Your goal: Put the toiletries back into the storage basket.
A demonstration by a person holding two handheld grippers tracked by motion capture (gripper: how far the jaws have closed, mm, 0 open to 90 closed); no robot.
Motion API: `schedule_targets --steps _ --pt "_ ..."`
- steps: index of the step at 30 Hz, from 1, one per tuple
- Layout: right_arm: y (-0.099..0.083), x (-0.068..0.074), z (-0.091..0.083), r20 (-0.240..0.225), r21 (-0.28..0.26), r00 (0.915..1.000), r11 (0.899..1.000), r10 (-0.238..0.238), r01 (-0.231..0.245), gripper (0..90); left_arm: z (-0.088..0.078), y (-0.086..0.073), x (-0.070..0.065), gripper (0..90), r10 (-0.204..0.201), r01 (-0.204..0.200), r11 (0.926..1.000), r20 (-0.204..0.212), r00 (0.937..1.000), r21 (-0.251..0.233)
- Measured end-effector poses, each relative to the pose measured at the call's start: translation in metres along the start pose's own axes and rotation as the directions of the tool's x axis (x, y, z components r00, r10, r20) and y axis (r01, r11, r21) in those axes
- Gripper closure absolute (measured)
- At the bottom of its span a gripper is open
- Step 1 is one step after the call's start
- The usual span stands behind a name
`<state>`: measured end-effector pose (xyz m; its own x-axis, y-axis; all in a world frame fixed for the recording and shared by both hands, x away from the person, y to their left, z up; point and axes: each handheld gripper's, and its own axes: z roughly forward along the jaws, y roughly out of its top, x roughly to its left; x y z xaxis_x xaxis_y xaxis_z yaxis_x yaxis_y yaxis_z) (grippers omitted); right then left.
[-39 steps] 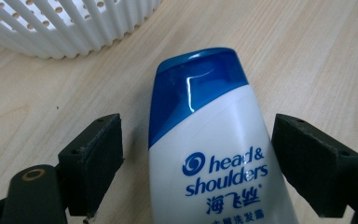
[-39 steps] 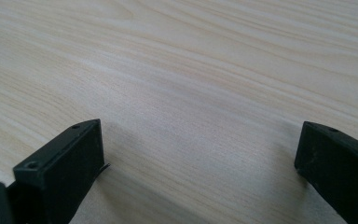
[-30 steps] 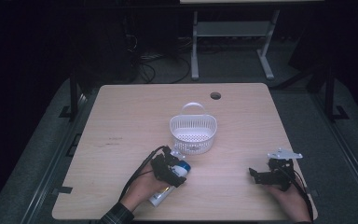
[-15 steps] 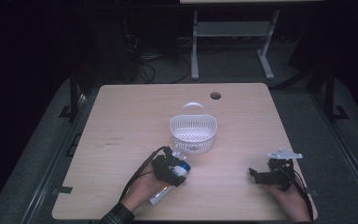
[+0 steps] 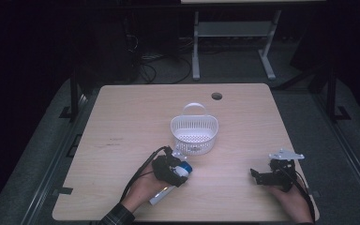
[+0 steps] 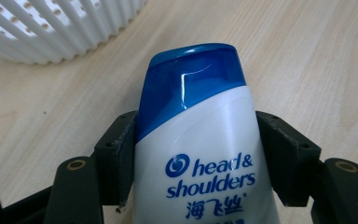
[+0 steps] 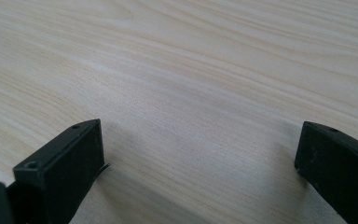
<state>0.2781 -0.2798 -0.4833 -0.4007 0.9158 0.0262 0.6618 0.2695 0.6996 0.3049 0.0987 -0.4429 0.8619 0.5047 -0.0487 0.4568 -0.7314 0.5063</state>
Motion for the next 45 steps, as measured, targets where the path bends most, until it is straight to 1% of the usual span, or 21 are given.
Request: schedule_targets --steps 2,8,10,13,14,18,19,21,23,24,25,26,28,33,35,36,37,38,39,44,45 --pt "0.0 0.0 0.0 0.0 0.0 1.0 1.0 0.0 0.0 0.8 -0.008 -0.002 0.003 34.5 -0.007 0.007 0.9994 0.011 0.9999 -0.035" --pt "0.0 0.0 0.0 0.0 0.0 1.0 1.0 0.0 0.0 0.7 -0.02 -0.006 0.009 34.6 -0.008 0.011 0.9959 0.035 0.9993 -0.089" --pt "0.0 0.0 0.0 0.0 0.0 1.0 1.0 0.0 0.0 0.8 -0.026 -0.008 0.011 34.6 -0.007 0.013 0.9916 0.046 0.9989 -0.128" --pt "0.0 0.0 0.0 0.0 0.0 1.0 1.0 0.0 0.0 0.8 -0.03 -0.01 0.013 34.7 -0.005 0.013 0.9884 0.054 0.9985 -0.151" --pt "0.0 0.0 0.0 0.0 0.0 1.0 1.0 0.0 0.0 0.8 -0.034 -0.012 0.016 34.7 -0.002 0.013 0.9846 0.067 0.9978 -0.174" --pt "0.0 0.0 0.0 0.0 0.0 1.0 1.0 0.0 0.0 0.8 -0.04 -0.015 0.018 34.8 -0.004 0.021 0.9788 0.085 0.9964 -0.204" --pt "0.0 0.0 0.0 0.0 0.0 1.0 1.0 0.0 0.0 0.8 -0.044 -0.018 0.019 34.8 -0.002 0.024 0.974 0.097 0.9953 -0.225" --pt "0.0 0.0 0.0 0.0 0.0 1.0 1.0 0.0 0.0 0.8 -0.048 -0.02 0.021 34.8 0.002 0.024 0.9693 0.107 0.9943 -0.245" --pt "0.0 0.0 0.0 0.0 0.0 1.0 1.0 0.0 0.0 0.7 -0.05 -0.021 0.022 34.8 0.005 0.024 0.9678 0.115 0.9933 -0.251" --pt "0.0 0.0 0.0 0.0 0.0 1.0 1.0 0.0 0.0 0.7 -0.051 -0.022 0.023 34.8 0.005 0.028 0.9652 0.123 0.9923 -0.26" --pt "0.0 0.0 0.0 0.0 0.0 1.0 1.0 0.0 0.0 0.8 -0.055 -0.024 0.025 34.9 0.016 0.024 0.9588 0.136 0.9905 -0.283" --pt "0.0 0.0 0.0 0.0 0.0 1.0 1.0 0.0 0.0 0.8 -0.055 -0.024 0.025 34.9 0.016 0.024 0.9588 0.136 0.9905 -0.283" --pt "0.0 0.0 0.0 0.0 0.0 1.0 1.0 0.0 0.0 0.8 -0.059 -0.027 0.028 34.9 0.034 0.019 0.9504 0.165 0.9857 -0.31" --pt "0.0 0.0 0.0 0.0 0.0 1.0 1.0 0.0 0.0 0.7 -0.065 -0.032 0.031 34.9 0.064 0.007 0.9346 0.19 0.9798 -0.356" --pt "0.0 0.0 0.0 0.0 0.0 1.0 1.0 0.0 0.0 0.7 -0.066 -0.033 0.032 34.9 0.068 0.005 0.9333 0.192 0.979 -0.359" --pt "0.0 0.0 0.0 0.0 0.0 1.0 1.0 0.0 0.0 0.8 -0.068 -0.034 0.034 34.9 0.075 0.008 0.926 0.206 0.9755 -0.378" --pt "0.0 0.0 0.0 0.0 0.0 1.0 1.0 0.0 0.0 0.8 -0.069 -0.035 0.034 34.9 0.077 0.011 0.922 0.211 0.9744 -0.387" --pt "0.0 0.0 0.0 0.0 0.0 1.0 1.0 0.0 0.0 0.8 -0.069 -0.035 0.034 34.9 0.077 0.011 0.922 0.211 0.9744 -0.387" --pt "0.0 0.0 0.0 0.0 0.0 1.0 1.0 0.0 0.0 0.7 -0.072 -0.036 0.036 35.0 0.081 0.017 0.9132 0.221 0.9719 -0.407" --pt "0.0 0.0 0.0 0.0 0.0 1.0 1.0 0.0 0.0 0.8 -0.079 -0.04 0.038 35.1 0.101 0.013 0.895 0.232 0.9674 -0.446" --pt "0.0 0.0 0.0 0.0 0.0 1.0 1.0 0.0 0.0 0.8 -0.079 -0.04 0.038 35.1 0.101 0.013 0.895 0.232 0.9674 -0.446"
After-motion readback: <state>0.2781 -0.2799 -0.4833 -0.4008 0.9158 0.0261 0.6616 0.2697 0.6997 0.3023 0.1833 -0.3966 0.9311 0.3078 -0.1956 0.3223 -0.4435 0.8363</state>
